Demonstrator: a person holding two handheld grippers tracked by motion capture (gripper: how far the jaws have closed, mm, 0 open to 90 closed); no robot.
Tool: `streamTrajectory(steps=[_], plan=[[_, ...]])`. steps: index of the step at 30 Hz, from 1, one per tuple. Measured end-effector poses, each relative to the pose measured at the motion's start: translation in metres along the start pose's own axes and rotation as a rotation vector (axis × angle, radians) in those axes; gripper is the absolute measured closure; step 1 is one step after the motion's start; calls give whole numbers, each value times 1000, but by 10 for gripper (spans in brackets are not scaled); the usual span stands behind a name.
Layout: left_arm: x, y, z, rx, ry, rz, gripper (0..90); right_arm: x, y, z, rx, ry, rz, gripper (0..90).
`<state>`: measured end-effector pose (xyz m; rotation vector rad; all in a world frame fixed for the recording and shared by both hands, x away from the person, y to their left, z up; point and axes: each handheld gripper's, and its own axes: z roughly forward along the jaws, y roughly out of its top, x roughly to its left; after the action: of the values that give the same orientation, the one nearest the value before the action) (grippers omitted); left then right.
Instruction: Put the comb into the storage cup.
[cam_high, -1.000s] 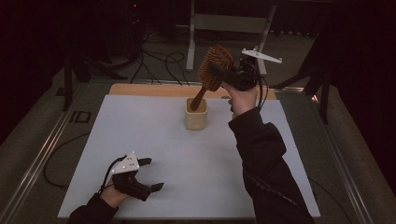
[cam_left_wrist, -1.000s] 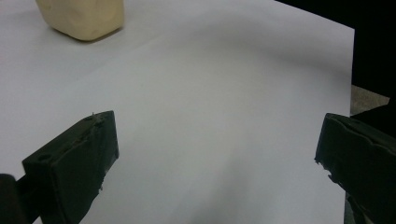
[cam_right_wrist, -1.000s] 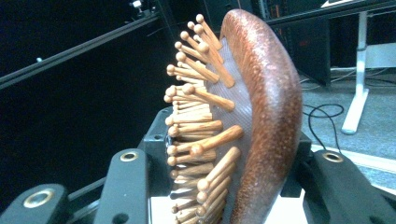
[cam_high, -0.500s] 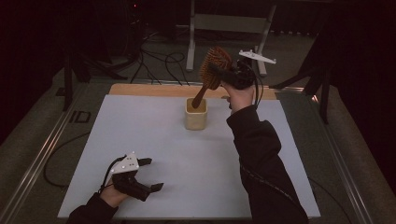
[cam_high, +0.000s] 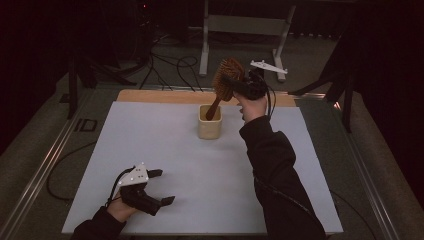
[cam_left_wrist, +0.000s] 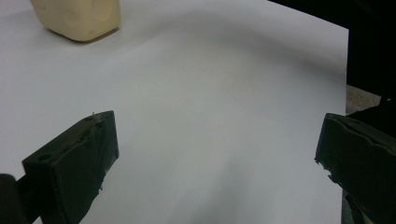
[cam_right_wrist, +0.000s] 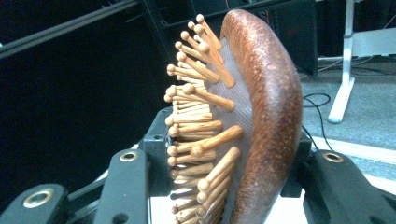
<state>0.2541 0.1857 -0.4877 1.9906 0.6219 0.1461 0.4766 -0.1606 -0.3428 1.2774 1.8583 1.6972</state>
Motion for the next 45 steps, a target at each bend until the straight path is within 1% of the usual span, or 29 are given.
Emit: streamTrajectory(steps=[2, 4, 7, 8, 11, 19, 22, 28, 33, 38, 45], plan=[[0, 0, 0, -3, -2, 0, 1, -1, -2, 1, 3, -4, -2, 515], [0, 0, 1, 0, -3, 1, 0, -3, -8, 5, 11, -4, 10, 515], [0, 0, 1, 2, -3, 3, 1, -4, -11, 7, 17, -7, 2, 515], [0, 0, 1, 2, -3, 2, 0, -4, -15, 10, 27, -11, -2, 514], [0, 0, 1, 0, -2, 0, 1, -5, -18, 12, 33, -10, 1, 514], [1, 0, 0, -2, -4, -4, 0, -9, -28, 18, 39, -9, 20, 514], [1, -1, 1, -3, -5, -5, 1, -11, -33, 20, 40, -7, 35, 514], [1, -1, 1, 2, -4, -2, 1, -12, -44, 24, 58, -1, 49, 513], [2, -1, 1, 6, -5, 1, 0, -12, -51, 27, 58, 18, 81, 513], [2, -1, 1, 7, -8, 1, 1, -12, -58, 30, 76, 16, 76, 513], [2, -2, 2, 7, -8, -2, 0, -15, -61, 30, 66, 17, 91, 509]])
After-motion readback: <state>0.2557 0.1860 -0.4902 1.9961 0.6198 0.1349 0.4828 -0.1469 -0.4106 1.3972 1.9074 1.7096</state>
